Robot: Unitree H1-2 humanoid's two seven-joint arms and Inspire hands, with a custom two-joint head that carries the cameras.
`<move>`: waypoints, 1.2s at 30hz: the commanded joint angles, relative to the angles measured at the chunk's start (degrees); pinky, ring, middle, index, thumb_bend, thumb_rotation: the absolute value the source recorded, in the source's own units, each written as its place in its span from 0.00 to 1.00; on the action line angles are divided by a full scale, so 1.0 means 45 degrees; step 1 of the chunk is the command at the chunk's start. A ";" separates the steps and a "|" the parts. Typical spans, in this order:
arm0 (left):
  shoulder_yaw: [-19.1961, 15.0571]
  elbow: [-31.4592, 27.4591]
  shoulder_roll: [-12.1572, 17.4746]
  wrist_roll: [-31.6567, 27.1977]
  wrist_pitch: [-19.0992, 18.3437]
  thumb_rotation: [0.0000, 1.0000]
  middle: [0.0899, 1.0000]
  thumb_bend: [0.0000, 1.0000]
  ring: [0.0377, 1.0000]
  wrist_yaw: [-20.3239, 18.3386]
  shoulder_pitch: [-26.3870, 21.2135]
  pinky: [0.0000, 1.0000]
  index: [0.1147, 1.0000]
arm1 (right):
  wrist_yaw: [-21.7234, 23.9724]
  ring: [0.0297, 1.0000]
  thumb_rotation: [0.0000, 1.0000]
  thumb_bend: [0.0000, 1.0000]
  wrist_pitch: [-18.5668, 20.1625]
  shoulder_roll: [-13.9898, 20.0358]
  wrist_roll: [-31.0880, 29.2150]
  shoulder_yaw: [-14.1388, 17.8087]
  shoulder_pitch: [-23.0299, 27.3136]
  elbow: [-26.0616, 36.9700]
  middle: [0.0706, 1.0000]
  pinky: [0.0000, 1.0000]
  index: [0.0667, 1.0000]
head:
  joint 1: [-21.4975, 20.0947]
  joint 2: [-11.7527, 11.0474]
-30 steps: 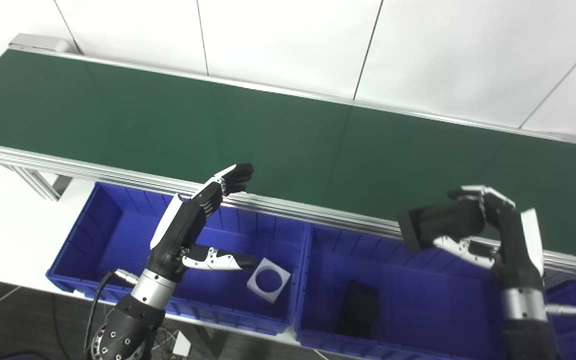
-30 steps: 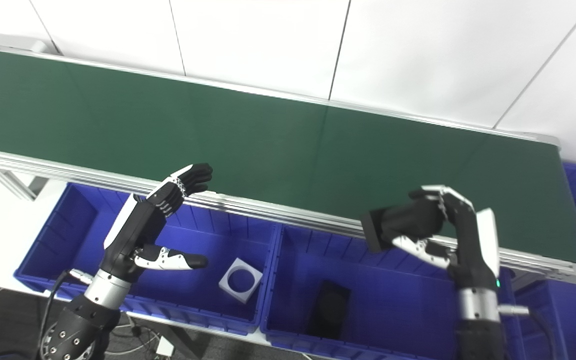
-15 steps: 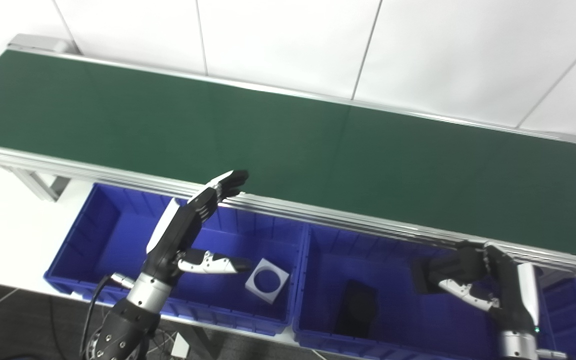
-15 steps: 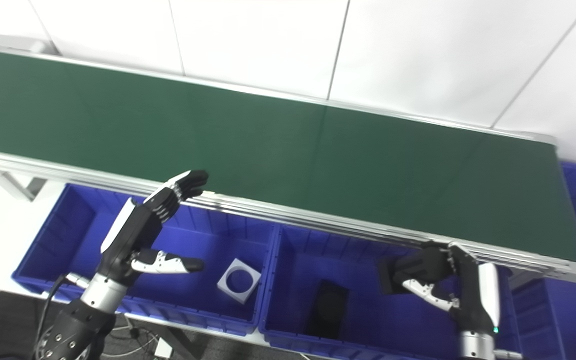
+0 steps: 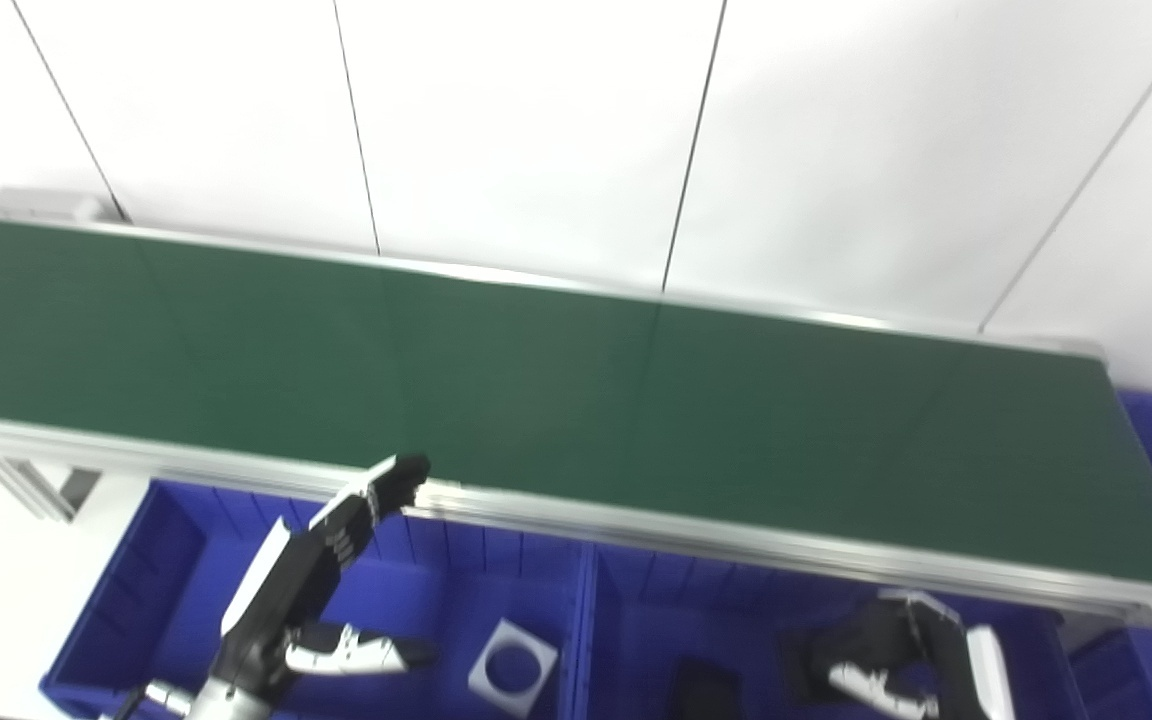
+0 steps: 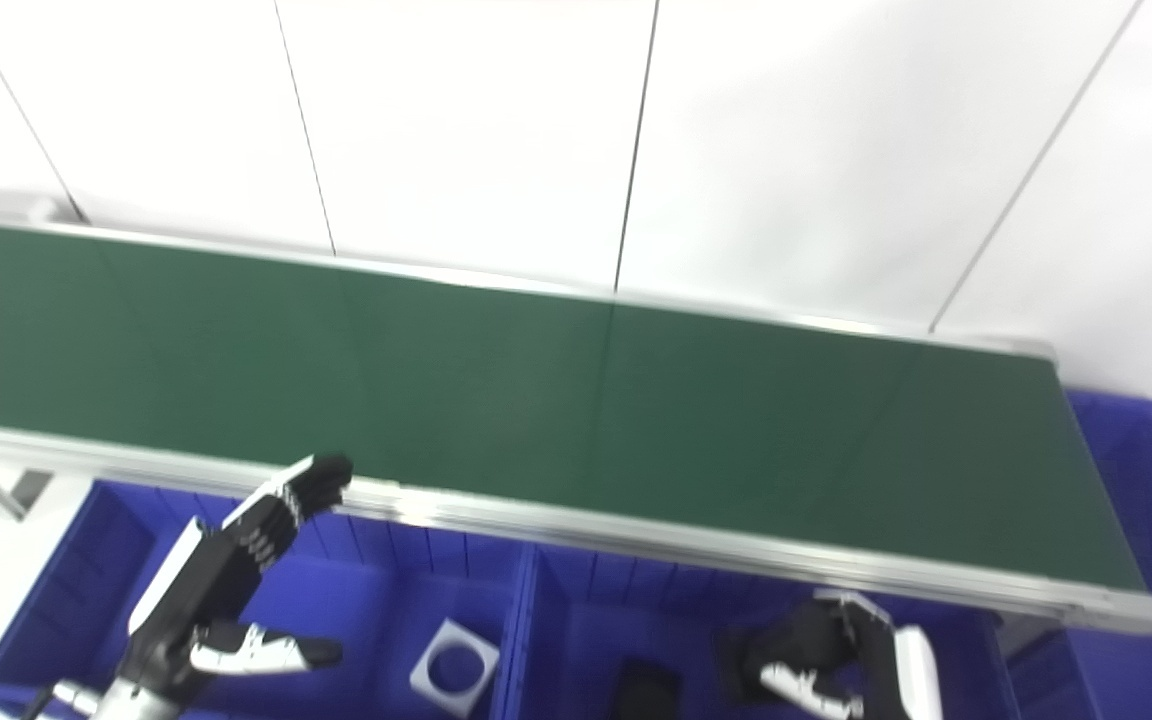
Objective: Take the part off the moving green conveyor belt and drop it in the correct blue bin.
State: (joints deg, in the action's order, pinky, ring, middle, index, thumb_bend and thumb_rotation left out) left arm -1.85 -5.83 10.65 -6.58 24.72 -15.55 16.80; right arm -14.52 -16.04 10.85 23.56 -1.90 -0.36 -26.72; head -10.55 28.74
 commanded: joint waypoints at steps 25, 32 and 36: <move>-0.1036 0.0185 -0.0263 -0.0665 0.0479 0.34 0.87 0.94 0.88 -0.1473 -0.0112 0.85 0.83 | -0.1241 0.92 0.61 0.79 -0.1551 -0.1206 0.1342 -0.1134 -0.2041 0.4521 0.94 0.86 0.88 | -0.1213 0.0277; -0.0892 0.0214 0.0101 -0.1319 0.0470 0.32 0.89 0.91 0.90 -0.1677 -0.0216 0.89 0.86 | -0.0234 0.88 0.65 0.80 -0.2411 -0.1147 -0.0286 -0.2237 -0.1974 0.5416 0.90 0.82 0.90 | -0.1843 0.1337; -0.0765 0.0175 0.0276 -0.1608 0.0420 0.35 0.90 0.90 0.90 -0.1653 -0.0202 0.90 0.88 | 0.1052 0.87 0.76 0.85 -0.2221 -0.1161 -0.2007 -0.2710 -0.1827 0.6131 0.89 0.80 0.92 | -0.2228 0.2159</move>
State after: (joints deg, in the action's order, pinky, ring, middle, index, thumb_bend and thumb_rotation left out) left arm -5.42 -3.99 11.10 -12.02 24.72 -22.83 16.38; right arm -11.49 -23.84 5.75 17.65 -13.84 -9.53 -1.71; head -19.86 36.56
